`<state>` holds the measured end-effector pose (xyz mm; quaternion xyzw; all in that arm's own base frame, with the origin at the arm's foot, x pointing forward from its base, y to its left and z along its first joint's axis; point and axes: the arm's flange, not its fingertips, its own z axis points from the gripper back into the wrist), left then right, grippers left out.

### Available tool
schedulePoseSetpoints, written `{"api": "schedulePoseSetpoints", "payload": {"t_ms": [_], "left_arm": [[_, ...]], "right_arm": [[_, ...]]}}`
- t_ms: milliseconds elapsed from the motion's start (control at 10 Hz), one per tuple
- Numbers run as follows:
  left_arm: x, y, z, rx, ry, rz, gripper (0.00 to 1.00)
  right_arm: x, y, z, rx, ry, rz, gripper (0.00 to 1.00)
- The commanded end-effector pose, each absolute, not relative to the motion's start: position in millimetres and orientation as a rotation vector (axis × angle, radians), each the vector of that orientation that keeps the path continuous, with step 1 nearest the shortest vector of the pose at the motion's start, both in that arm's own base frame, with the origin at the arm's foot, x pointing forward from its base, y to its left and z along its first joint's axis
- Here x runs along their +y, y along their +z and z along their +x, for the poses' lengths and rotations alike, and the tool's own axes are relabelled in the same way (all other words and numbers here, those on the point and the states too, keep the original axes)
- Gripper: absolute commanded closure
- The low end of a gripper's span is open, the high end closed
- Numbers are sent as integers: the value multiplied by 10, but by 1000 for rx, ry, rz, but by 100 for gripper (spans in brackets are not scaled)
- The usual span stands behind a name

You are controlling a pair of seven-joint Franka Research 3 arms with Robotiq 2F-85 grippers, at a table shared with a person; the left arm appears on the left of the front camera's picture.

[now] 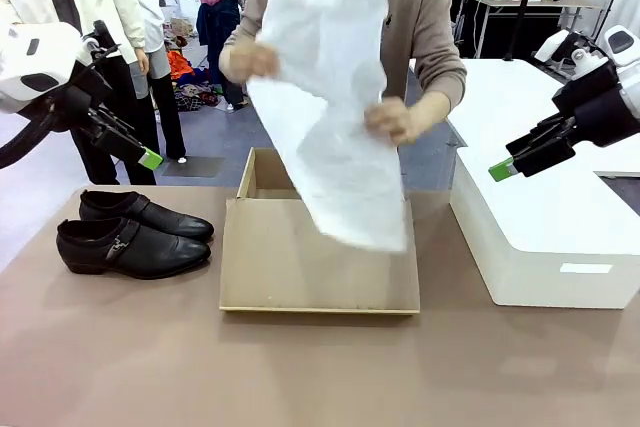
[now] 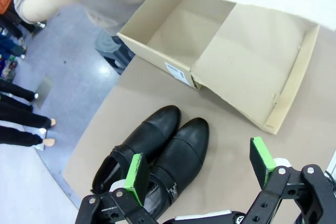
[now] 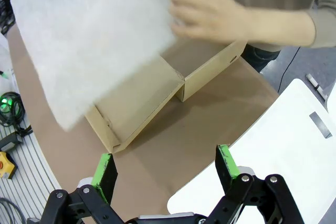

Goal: Pack the shoes into the box.
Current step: Place one shoe of the Shoes into the Shoes Box.

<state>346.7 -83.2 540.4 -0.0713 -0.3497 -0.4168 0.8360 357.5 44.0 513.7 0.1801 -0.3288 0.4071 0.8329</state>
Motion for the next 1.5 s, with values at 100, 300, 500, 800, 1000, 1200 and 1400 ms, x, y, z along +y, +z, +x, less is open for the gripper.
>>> {"api": "schedulePoseSetpoints", "payload": {"t_ms": [100, 300, 500, 800, 1000, 1200, 1400], "left_arm": [[-830, 5406, 3468, -742, -883, -153, 0], [-830, 5406, 3468, -742, -883, -153, 0], [-830, 5406, 3468, -742, -883, -153, 0], [-830, 5406, 3468, -742, -883, -153, 0], [-830, 5406, 3468, -742, -883, -153, 0], [-830, 5406, 3468, -742, -883, -153, 0], [-830, 5406, 3468, -742, -883, -153, 0]], "right_arm": [[423, 5123, 3608, -714, 887, 394, 0], [423, 5123, 3608, -714, 887, 394, 0], [423, 5123, 3608, -714, 887, 394, 0], [423, 5123, 3608, -714, 887, 394, 0], [423, 5123, 3608, -714, 887, 394, 0], [423, 5123, 3608, -714, 887, 394, 0], [423, 5123, 3608, -714, 887, 394, 0]]}}
